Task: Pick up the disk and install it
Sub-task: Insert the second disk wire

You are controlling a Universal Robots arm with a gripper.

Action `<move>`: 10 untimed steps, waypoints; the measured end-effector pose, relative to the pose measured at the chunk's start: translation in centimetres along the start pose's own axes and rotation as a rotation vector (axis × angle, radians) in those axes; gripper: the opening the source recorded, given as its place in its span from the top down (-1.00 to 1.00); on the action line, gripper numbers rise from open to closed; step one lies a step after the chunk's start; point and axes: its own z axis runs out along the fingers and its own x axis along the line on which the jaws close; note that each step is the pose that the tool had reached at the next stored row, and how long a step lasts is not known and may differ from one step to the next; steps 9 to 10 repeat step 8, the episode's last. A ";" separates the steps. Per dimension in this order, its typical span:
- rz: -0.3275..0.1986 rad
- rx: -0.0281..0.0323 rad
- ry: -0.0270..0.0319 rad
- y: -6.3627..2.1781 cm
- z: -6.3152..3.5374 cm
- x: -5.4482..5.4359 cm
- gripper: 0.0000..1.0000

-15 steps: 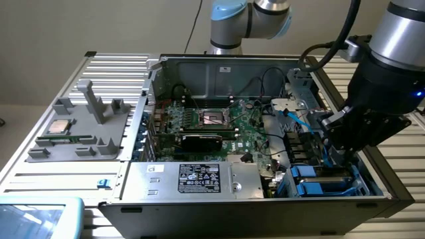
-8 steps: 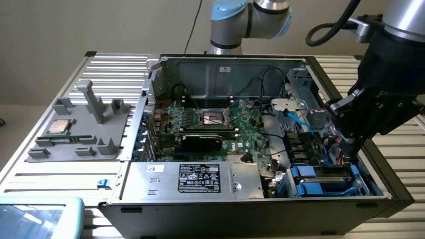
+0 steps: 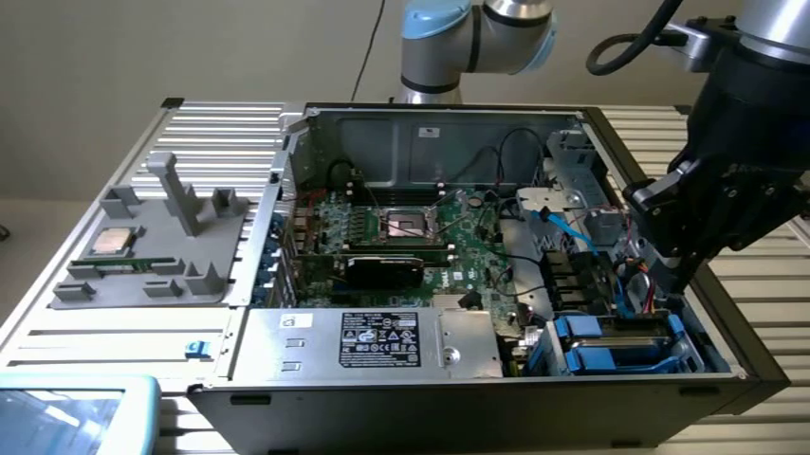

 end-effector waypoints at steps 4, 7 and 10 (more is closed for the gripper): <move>0.000 0.0000 0.0000 0.00 0.00 0.0 0.79; 0.000 0.0000 0.0000 0.00 0.00 0.0 0.79; 0.000 0.0000 0.0000 0.00 0.00 0.0 0.79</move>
